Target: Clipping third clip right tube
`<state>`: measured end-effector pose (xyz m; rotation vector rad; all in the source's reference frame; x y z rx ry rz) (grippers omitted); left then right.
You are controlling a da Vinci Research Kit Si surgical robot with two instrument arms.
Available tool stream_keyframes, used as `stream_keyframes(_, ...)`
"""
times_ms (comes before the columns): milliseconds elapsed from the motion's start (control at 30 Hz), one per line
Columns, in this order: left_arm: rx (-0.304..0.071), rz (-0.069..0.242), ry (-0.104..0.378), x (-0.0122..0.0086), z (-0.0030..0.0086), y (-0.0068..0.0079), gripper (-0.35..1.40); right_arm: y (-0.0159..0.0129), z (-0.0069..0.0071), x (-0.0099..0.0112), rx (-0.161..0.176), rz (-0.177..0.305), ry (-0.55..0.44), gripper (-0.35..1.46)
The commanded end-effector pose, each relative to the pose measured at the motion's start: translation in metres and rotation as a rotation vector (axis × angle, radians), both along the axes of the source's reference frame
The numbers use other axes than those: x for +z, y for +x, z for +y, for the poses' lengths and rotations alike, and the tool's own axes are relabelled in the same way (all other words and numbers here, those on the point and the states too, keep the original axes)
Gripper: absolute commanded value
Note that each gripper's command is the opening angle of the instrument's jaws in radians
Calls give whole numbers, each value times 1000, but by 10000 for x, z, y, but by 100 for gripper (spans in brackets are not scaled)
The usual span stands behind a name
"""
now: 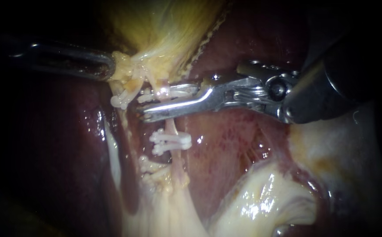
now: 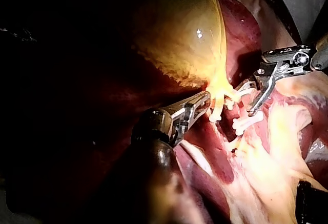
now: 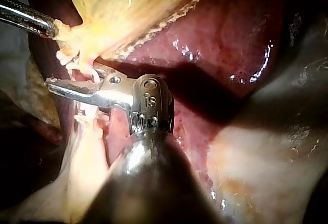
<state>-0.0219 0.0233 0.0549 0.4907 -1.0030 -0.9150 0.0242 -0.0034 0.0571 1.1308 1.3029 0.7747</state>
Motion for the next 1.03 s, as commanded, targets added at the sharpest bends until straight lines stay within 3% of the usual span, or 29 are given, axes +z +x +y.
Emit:
stream_keyframes(33,0,1,0,1,0,0,-35,1,-1,1,-1,0,5,26)
stream_keyframes(167,0,1,0,1,0,0,-35,1,-2,0,-4,-5,28,10)
stream_keyframes(367,0,1,0,1,0,0,-35,1,-2,0,-2,-7,33,-35)
stream_keyframes(1033,0,0,0,1,0,0,-35,0,-4,-1,-9,-20,30,-35)
